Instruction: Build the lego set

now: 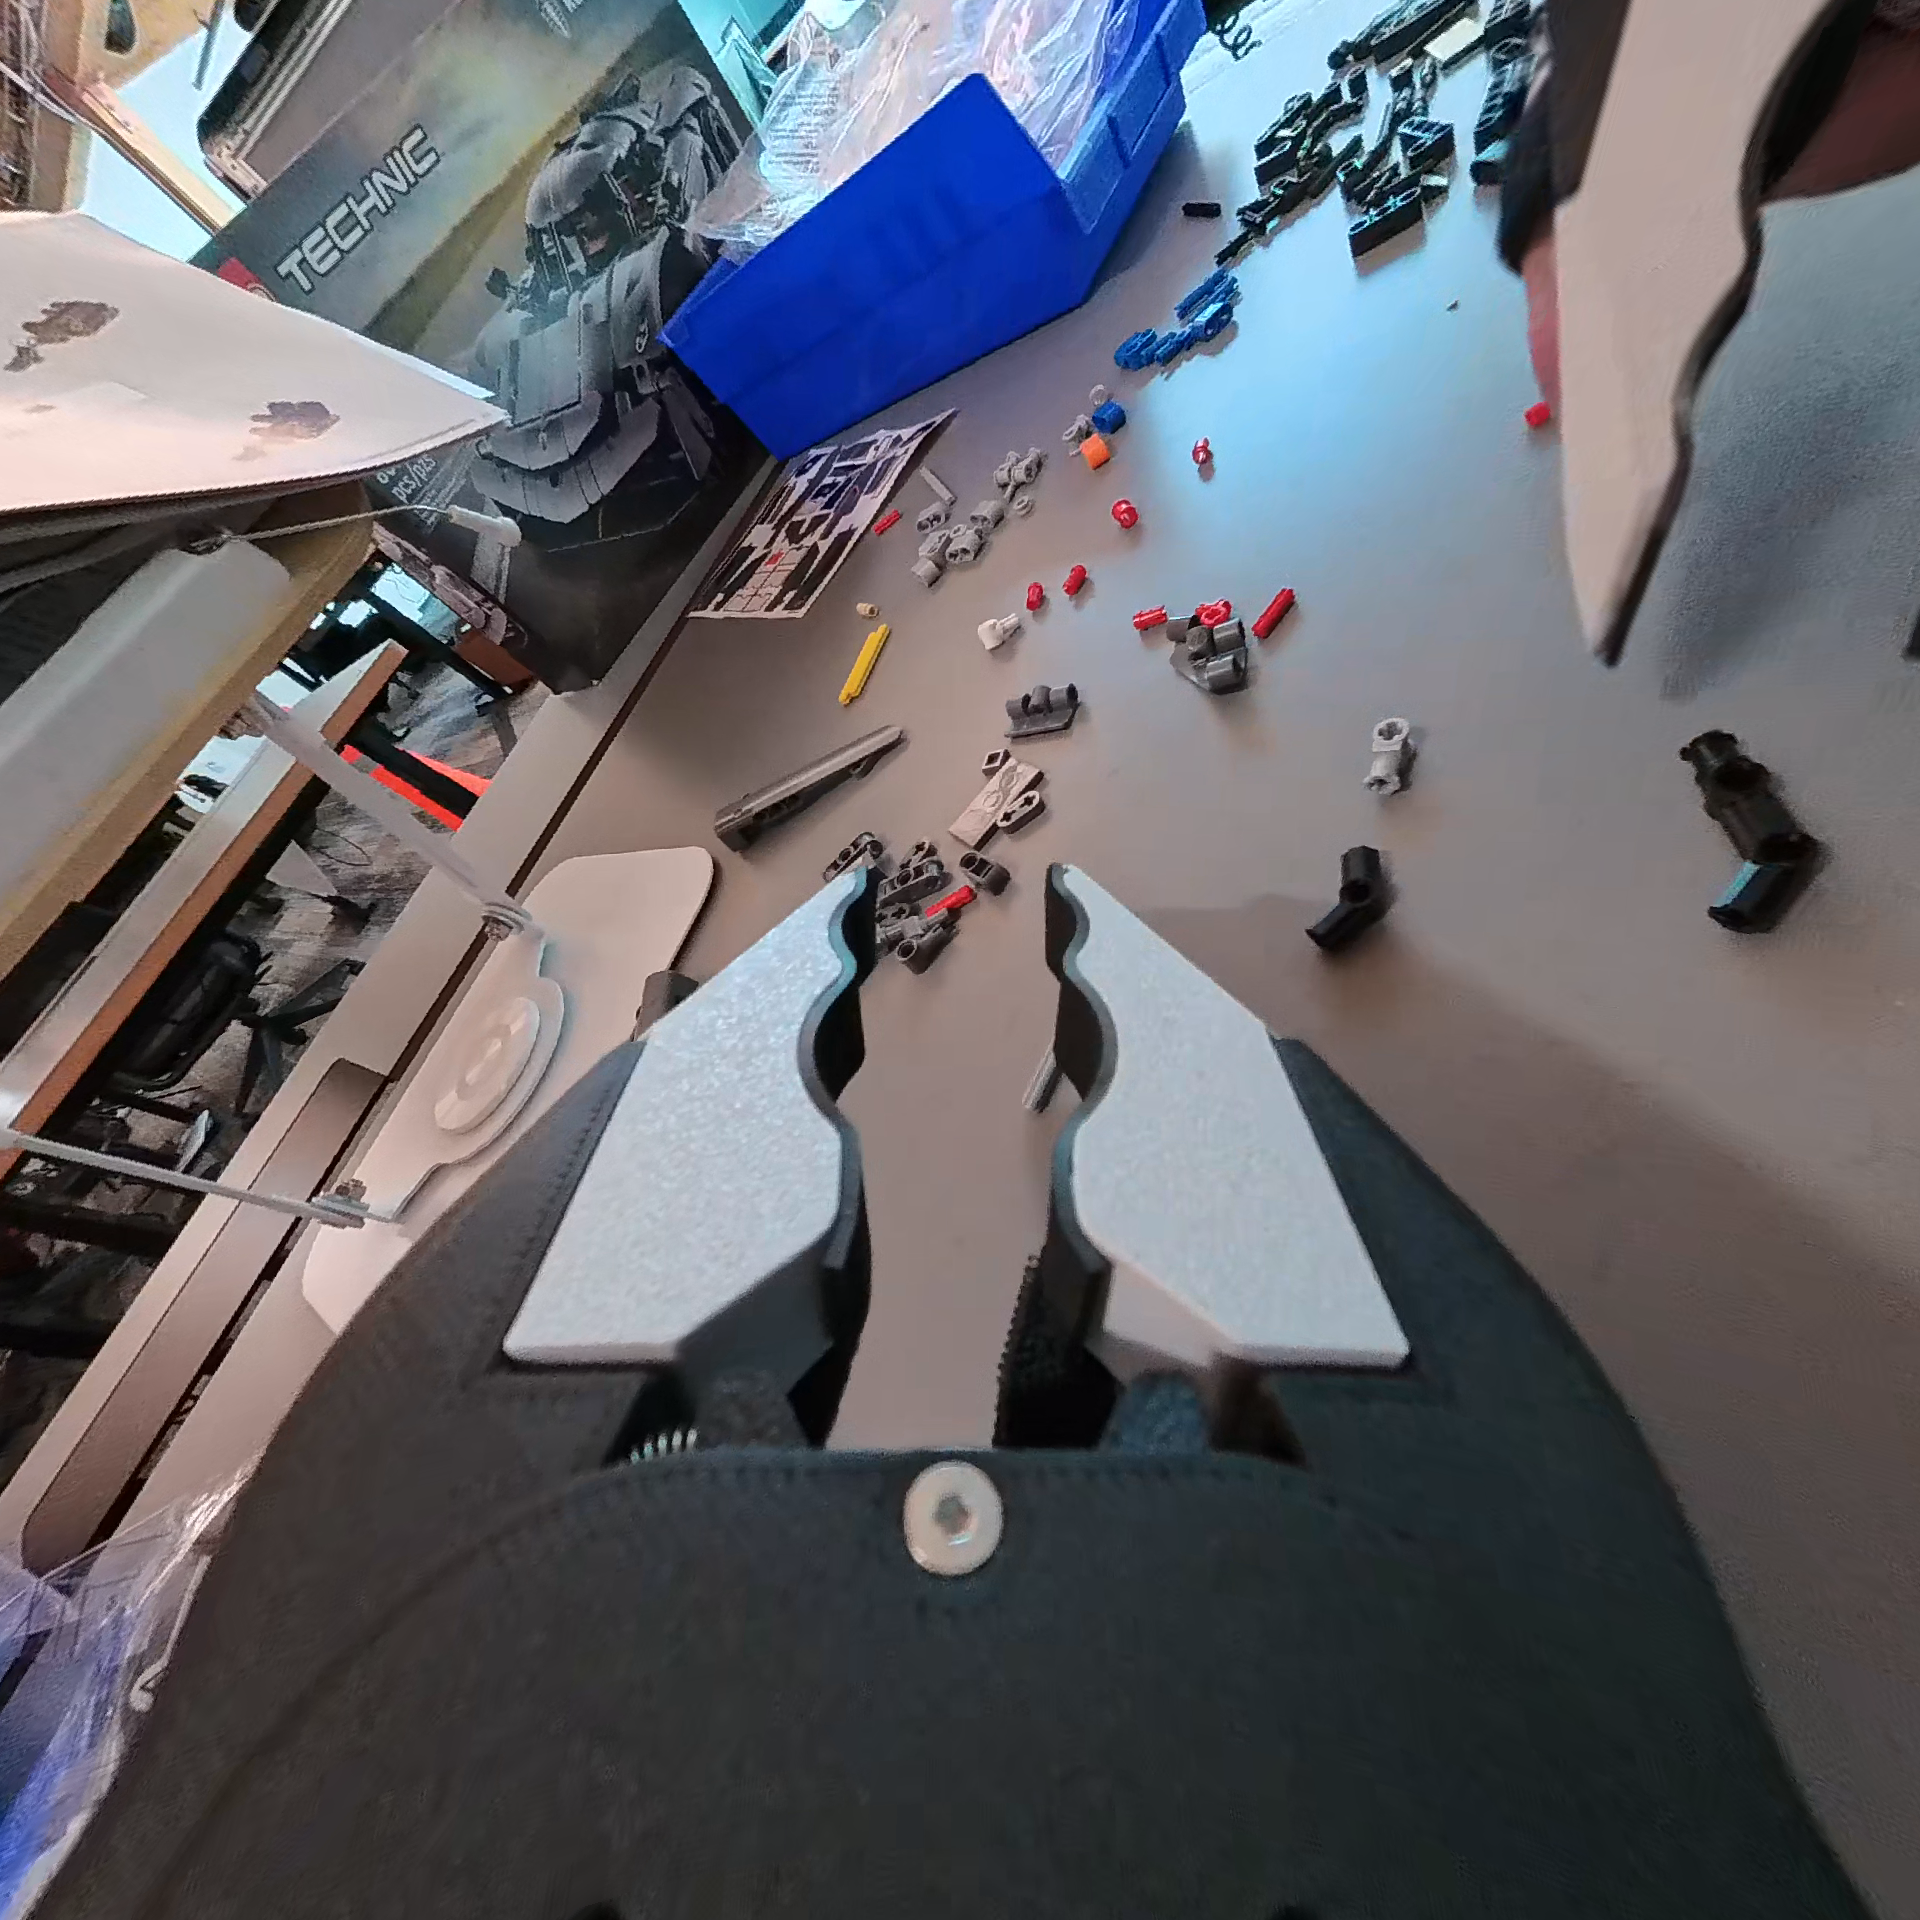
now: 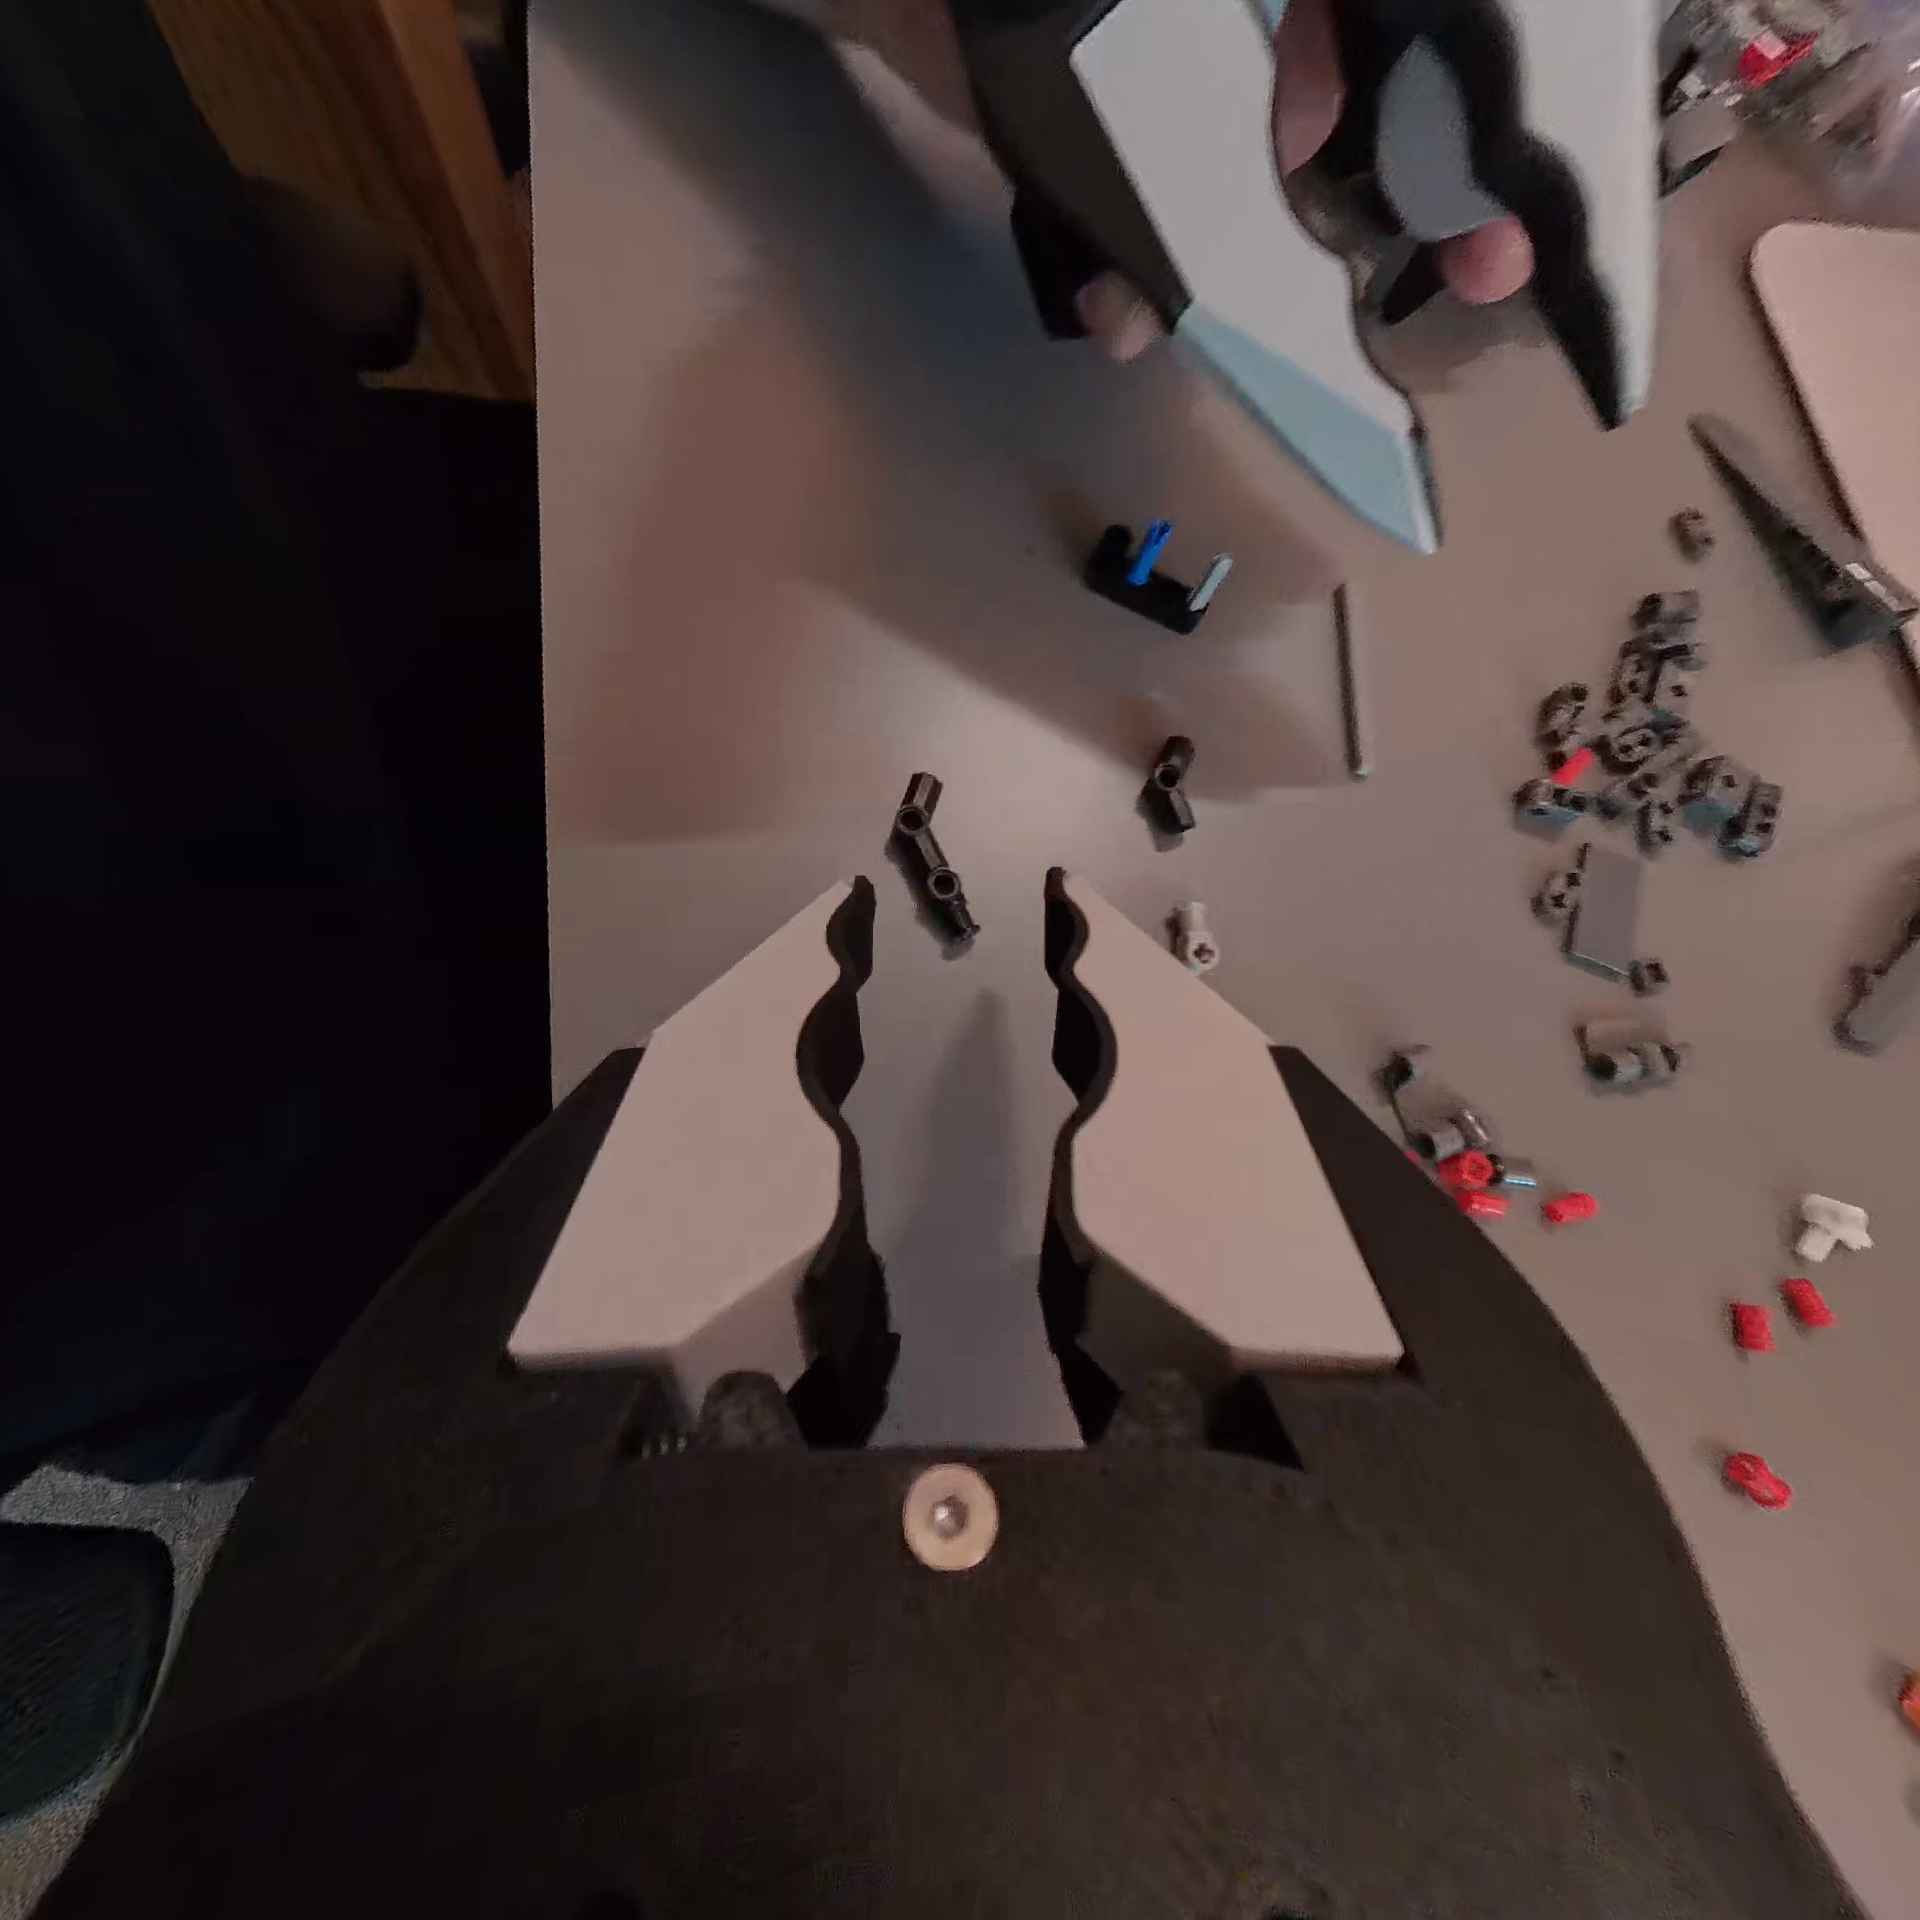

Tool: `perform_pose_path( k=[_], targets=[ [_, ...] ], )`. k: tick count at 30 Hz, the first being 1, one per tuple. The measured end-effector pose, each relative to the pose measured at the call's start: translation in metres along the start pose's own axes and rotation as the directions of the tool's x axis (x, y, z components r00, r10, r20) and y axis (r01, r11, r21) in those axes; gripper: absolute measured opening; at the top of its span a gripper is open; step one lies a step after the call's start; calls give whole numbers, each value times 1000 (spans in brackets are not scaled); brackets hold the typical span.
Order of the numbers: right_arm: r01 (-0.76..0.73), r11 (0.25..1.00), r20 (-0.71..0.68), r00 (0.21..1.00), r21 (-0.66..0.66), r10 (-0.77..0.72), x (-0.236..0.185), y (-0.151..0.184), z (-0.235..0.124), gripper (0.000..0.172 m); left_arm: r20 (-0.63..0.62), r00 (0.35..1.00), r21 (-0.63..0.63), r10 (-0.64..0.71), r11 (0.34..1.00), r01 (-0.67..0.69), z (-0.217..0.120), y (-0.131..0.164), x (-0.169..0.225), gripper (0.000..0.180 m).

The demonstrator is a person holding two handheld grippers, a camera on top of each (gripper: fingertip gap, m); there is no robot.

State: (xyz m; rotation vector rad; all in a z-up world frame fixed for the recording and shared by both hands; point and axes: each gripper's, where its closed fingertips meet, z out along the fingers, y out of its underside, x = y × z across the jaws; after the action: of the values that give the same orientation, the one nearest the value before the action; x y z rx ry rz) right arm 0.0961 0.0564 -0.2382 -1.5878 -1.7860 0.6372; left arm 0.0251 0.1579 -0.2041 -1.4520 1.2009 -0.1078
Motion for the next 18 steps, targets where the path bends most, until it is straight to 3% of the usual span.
perform_pose_path(
  k=[6,10,18],
  targets=[
    [4,998,37,999,-56,-2,-3,9,16,21,-12,1000,6,12,1000,-12,0,-1,4,29],
    [-3,997,47,999,-72,7,-2,14,22,5,-26,1000,9,17,1000,-17,0,-2,7,29],
    [30,998,22,999,-50,-29,7,13,22,4,-84,996,53,40,998,-36,-4,-10,18,29]
  ],
)
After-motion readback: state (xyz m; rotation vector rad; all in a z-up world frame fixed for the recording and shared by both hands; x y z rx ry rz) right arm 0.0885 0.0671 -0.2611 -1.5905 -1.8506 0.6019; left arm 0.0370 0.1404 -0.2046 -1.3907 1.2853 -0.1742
